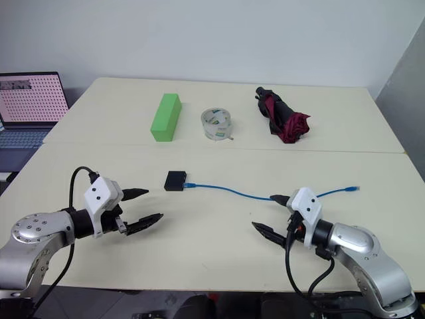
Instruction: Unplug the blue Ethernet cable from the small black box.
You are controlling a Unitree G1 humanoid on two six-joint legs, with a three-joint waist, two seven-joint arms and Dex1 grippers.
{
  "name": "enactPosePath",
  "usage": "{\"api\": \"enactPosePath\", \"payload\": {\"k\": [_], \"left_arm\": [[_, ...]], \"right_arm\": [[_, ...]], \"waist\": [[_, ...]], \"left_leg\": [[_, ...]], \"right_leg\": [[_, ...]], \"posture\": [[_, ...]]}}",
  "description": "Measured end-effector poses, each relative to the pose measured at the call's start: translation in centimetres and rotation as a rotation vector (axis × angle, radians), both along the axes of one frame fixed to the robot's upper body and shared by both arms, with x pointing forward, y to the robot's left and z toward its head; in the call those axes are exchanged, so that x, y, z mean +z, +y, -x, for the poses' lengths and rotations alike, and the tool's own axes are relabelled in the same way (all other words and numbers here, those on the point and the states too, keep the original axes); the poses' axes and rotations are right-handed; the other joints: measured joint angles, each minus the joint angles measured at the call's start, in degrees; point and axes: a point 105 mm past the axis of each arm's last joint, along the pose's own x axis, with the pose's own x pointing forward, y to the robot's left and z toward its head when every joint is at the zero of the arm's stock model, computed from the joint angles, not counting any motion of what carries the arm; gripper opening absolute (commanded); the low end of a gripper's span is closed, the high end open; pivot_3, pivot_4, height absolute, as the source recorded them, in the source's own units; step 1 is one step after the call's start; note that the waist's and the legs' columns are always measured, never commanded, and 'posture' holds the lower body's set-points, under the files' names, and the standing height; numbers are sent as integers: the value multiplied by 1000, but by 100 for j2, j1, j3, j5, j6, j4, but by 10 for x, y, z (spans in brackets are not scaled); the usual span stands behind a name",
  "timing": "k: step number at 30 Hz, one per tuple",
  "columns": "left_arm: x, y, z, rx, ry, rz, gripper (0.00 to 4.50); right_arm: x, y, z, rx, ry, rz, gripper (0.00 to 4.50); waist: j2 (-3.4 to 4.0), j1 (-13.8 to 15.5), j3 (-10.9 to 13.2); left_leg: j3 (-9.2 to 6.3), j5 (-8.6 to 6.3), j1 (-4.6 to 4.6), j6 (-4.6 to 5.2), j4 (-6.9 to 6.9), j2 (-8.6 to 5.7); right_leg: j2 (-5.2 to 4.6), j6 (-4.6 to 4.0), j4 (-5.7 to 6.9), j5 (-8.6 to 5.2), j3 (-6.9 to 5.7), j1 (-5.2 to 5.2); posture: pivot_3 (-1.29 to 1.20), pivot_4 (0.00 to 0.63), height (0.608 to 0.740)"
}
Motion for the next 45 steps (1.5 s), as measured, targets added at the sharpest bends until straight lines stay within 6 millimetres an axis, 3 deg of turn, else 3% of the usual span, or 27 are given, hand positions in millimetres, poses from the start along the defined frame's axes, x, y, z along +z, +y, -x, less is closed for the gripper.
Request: {"api": "enactPosePath", "payload": {"k": [13, 24, 29, 32, 38, 45], "left_arm": [[-5, 0, 3, 4, 13, 10, 4500], [-5, 7, 1, 51, -4, -9, 4500], [-2, 15, -4, 93, -26, -24, 4500], [-1, 22, -9, 128, -25, -10, 4500], [2, 27, -11, 150, -18, 17, 4500], [3, 28, -11, 156, -20, 17, 4500]], "right_arm": [[2, 1, -4, 2, -9, 3, 4457], [2, 17, -15, 41, -26, 15, 4457], [0, 47, -33, 106, -37, 12, 4457], [-4, 73, -56, 138, -53, 37, 4457], [-17, 105, -90, 177, -54, 118, 4457], [-19, 152, -112, 268, -82, 163, 4457]], "waist": [[0, -1, 0], [0, -7, 0], [1, -18, 1], [2, -30, 1], [1, -38, 1], [1, -82, 2]], "left_leg": [[-1, 0, 0, 0, 0, 0], [-1, 0, 1, 0, 0, 1], [-2, 0, 3, 0, 0, 1], [0, 4, 2, -7, 0, 3], [2, 11, -5, -20, 0, 2], [0, 12, -3, -22, -1, 7]], "right_leg": [[0, 0, 0, 0, -1, 0], [0, 0, 2, 0, -1, -2], [2, 0, 7, 0, -2, -5], [5, 0, 11, 0, -2, -11], [0, 0, 8, 0, -5, -18], [1, 0, 23, 0, -13, -27]], "posture": [[0, 150, 740], [0, 150, 740], [0, 150, 740], [0, 150, 740], [0, 150, 740], [0, 150, 740]]}}
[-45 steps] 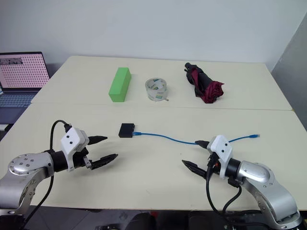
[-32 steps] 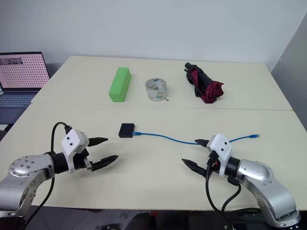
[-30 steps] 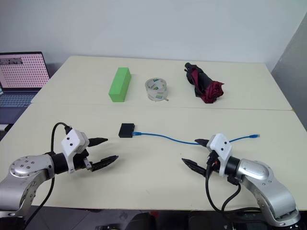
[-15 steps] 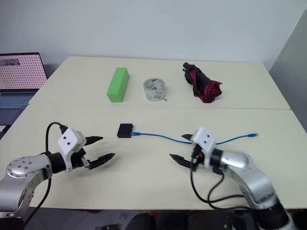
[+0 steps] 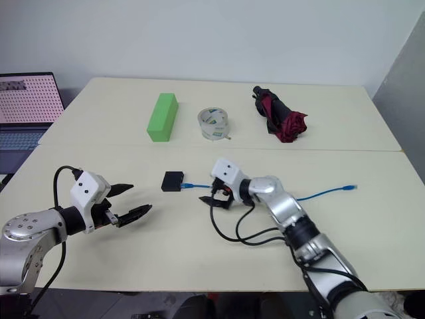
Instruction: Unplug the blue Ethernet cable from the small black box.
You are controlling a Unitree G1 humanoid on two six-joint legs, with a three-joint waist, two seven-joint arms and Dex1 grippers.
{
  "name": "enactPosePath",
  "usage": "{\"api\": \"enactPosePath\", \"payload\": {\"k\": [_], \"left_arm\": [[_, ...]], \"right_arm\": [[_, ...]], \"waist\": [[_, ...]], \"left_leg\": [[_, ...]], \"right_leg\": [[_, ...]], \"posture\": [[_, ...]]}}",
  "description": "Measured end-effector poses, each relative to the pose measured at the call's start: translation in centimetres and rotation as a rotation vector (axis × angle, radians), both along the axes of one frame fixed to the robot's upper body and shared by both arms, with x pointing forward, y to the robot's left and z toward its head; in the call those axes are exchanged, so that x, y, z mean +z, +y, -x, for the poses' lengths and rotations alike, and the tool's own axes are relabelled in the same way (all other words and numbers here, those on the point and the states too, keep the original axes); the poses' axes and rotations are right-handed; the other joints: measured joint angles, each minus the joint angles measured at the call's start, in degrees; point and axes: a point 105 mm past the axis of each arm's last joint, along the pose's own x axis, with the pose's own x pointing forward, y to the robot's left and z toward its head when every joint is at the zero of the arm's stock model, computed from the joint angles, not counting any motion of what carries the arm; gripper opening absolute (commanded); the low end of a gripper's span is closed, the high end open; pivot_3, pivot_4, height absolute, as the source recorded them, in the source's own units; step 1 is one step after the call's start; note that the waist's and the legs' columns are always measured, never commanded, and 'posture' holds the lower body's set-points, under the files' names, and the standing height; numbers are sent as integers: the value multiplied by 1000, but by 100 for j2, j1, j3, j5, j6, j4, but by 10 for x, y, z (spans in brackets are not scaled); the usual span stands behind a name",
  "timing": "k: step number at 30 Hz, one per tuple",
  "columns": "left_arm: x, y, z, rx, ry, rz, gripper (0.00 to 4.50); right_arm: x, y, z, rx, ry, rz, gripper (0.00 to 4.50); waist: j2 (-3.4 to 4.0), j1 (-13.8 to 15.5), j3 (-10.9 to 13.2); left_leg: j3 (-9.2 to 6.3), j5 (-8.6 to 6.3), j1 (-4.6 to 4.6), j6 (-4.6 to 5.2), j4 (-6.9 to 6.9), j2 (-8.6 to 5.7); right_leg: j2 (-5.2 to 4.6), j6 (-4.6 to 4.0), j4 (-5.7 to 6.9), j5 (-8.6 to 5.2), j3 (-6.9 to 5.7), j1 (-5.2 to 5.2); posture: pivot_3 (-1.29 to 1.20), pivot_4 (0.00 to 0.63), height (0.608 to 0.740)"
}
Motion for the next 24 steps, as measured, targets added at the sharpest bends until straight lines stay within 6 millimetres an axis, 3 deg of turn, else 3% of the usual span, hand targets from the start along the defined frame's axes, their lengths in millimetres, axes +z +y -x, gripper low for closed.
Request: {"api": "enactPosePath", "payload": {"k": [2, 5, 11, 22, 24], "left_arm": [[0, 0, 0, -1, -1, -1, 4500], [1, -2, 1, -6, -2, -3, 4500], [0, -3, 3, -11, 0, -6, 4500], [-1, -3, 3, -6, 15, 1, 4500], [0, -4, 2, -7, 17, 11, 4500]], "right_arm": [[-4, 13, -3, 23, 21, 8, 4457], [-10, 23, -7, 32, 38, 32, 4017], [-17, 26, -13, 26, 49, 40, 2466], [-20, 32, -8, 63, 37, 45, 41], [-20, 31, -6, 78, 19, 52, 41]], "waist": [[0, -21, 0], [0, -37, 0], [1, -77, 1], [2, -91, 1], [1, -90, 1]], "left_leg": [[0, 0, -2, 0, -2, 0], [0, 1, -1, -1, -2, 0], [-2, 1, -2, -1, -3, 2], [-2, 1, -2, -1, -5, 3], [-3, 1, -2, -1, -5, 3]], "right_leg": [[0, 0, -1, 0, 0, -3], [-1, 0, 1, 0, -1, -3], [-1, 0, 3, 0, -3, -4], [-1, 0, 7, 0, -4, -5], [-1, 0, 7, 0, -4, -5]], "posture": [[0, 150, 740], [0, 150, 740], [0, 150, 740], [0, 150, 740], [0, 150, 740]]}}
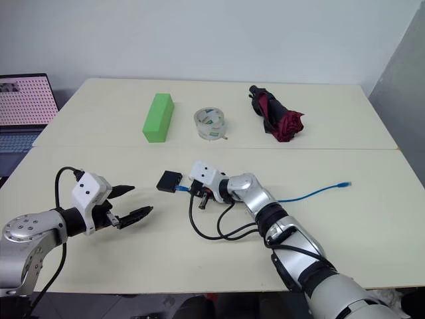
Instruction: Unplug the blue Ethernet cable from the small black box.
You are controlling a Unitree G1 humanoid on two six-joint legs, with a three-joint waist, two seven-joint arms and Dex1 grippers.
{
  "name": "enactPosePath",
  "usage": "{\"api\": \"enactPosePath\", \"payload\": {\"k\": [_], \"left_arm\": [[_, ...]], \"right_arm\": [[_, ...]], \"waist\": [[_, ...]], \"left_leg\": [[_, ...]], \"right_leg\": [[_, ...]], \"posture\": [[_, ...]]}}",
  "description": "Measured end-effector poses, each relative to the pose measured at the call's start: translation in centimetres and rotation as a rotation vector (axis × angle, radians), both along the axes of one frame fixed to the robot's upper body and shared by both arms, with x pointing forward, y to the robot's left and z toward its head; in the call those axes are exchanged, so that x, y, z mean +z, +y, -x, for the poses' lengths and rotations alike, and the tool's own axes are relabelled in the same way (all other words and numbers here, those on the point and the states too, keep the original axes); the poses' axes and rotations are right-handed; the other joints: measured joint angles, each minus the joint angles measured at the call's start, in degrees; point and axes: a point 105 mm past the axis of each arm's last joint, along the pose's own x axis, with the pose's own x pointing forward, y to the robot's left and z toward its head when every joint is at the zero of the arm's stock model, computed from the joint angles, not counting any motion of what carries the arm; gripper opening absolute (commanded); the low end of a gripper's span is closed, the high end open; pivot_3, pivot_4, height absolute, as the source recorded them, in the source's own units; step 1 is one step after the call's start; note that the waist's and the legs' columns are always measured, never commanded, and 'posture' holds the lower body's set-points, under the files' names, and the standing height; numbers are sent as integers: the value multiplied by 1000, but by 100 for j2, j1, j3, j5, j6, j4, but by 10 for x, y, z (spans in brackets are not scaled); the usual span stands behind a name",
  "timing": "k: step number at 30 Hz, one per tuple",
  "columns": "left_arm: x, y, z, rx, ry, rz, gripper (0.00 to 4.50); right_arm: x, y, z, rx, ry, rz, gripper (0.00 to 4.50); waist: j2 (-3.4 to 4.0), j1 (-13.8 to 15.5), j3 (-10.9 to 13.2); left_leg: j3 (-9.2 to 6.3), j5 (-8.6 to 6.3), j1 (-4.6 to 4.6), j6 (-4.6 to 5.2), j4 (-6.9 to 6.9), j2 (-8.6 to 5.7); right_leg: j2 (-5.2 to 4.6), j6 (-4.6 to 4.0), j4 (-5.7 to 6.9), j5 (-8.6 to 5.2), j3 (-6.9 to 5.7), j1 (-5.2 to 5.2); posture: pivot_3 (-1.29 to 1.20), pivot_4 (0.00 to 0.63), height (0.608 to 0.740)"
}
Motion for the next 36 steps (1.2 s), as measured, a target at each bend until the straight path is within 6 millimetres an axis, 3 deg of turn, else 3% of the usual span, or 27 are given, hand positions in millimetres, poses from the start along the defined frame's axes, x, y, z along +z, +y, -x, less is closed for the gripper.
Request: {"api": "enactPosePath", "payload": {"k": [6, 15, 26, 35, 36], "left_arm": [[-1, -4, 0, 4, 38, 72, 4500], [-6, -24, 2, -13, 197, 373, 4500], [7, -64, 4, -188, 289, 584, 4500], [10, -79, 8, -256, 325, 646, 4500], [10, -81, 8, -261, 326, 660, 4148]], "right_arm": [[0, -26, 13, 58, -113, 30, 41], [23, -71, 35, 119, -441, 86, 41], [53, -79, 58, 258, -804, 33, 41], [54, -82, 62, 288, -866, 40, 41], [54, -83, 62, 291, -869, 40, 0]], "waist": [[0, 23, 0], [-1, 20, 0], [-3, 51, -1], [-3, 46, -1], [-3, 53, -1]], "left_leg": [[-2, 0, -7, 0, 2, -3], [-1, -1, -6, 1, 2, -2], [-2, 0, -3, 0, 10, -4], [-2, 0, 0, 0, 9, -3], [-2, 0, 0, 0, 10, -3]], "right_leg": [[-4, 0, -5, 0, 0, 1], [-2, 0, -5, 0, 0, 1], [-2, 0, -11, 0, 0, 13], [-2, 0, -14, 0, 1, 17], [-2, 0, -16, 0, 1, 18]], "posture": [[0, 150, 740], [0, 150, 740], [0, 150, 740], [0, 150, 740], [0, 150, 740]]}}
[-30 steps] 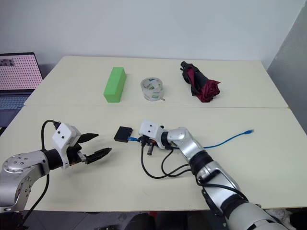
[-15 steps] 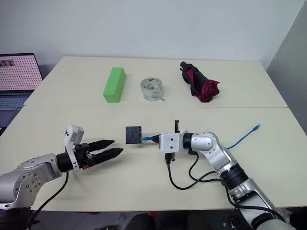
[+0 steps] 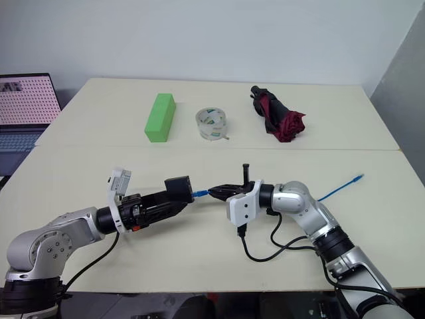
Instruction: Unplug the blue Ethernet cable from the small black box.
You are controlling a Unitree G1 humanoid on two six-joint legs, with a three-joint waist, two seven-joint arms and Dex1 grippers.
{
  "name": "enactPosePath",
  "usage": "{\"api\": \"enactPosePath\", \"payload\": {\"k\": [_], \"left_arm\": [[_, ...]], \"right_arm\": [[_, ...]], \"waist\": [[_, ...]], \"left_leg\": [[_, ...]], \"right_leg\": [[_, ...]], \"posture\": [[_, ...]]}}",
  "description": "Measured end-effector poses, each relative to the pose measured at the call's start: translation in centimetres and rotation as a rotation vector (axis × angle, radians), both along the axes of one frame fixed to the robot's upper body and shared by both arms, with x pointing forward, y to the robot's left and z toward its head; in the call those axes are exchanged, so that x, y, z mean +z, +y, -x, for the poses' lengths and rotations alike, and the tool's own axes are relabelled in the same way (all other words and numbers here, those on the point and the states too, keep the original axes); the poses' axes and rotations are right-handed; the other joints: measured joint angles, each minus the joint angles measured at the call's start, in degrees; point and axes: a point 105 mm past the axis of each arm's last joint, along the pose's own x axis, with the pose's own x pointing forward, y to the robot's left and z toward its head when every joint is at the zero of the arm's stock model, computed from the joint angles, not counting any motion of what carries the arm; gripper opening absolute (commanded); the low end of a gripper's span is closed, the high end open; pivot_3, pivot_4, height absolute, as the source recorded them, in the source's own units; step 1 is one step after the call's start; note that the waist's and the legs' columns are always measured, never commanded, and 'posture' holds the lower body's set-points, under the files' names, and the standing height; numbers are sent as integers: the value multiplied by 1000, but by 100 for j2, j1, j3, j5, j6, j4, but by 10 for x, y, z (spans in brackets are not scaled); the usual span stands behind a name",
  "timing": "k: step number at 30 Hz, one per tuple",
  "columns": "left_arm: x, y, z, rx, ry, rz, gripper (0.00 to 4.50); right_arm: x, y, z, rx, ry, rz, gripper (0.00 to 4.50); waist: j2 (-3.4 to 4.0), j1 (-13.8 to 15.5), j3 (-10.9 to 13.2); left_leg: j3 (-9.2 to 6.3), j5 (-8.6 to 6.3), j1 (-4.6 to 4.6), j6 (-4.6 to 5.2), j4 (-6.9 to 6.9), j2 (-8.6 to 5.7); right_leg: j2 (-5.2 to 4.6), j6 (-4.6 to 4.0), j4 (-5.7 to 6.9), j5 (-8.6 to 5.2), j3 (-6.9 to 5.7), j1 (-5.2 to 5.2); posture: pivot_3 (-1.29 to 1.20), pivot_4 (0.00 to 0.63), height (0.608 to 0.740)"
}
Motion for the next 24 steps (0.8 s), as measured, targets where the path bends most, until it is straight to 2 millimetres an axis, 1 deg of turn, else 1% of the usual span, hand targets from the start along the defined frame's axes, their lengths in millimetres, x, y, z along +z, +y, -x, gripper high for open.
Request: {"api": "enactPosePath", "payload": {"k": [1, 3, 7, 12, 16, 24], "left_arm": [[0, -2, 0, -3, 2, 14, 4041], [1, -3, 0, -8, 3, 32, 3569], [3, -5, 0, -13, 2, 61, 2818], [4, -5, -1, -15, 5, 82, 1604], [6, -7, 0, -26, 2, 98, 811], [5, -7, 0, -27, 3, 97, 782]], "right_arm": [[0, 0, 0, 1, -2, 1, 0], [-1, -2, -1, -3, -2, 6, 0], [-3, -6, -2, -7, -5, 17, 0], [-3, -6, -1, -3, -10, 16, 0], [-4, -8, -3, -10, -11, 28, 0], [-6, -9, -2, -6, -21, 35, 0]], "waist": [[0, 4, 0], [0, 5, 0], [0, 2, 0], [0, 3, 0], [0, 5, 0], [0, 4, 0]], "left_leg": [[0, 0, 0, 0, 1, 0], [0, 0, 0, 0, 1, 0], [0, 0, 1, 0, 1, 1], [0, 0, 1, 0, 1, 0], [0, 0, 2, 0, 2, 0], [0, 0, 2, 0, 2, 0]], "right_leg": [[0, 0, -1, 0, 0, 1], [0, 0, -2, 0, 0, 2], [0, 0, -2, 0, 0, 2], [0, 0, -2, 0, 0, 3], [0, 0, -2, 0, 1, 3], [0, 0, -3, 0, 1, 4]], "posture": [[0, 150, 740], [0, 150, 740], [0, 150, 740], [0, 150, 740], [0, 150, 740], [0, 150, 740]]}}
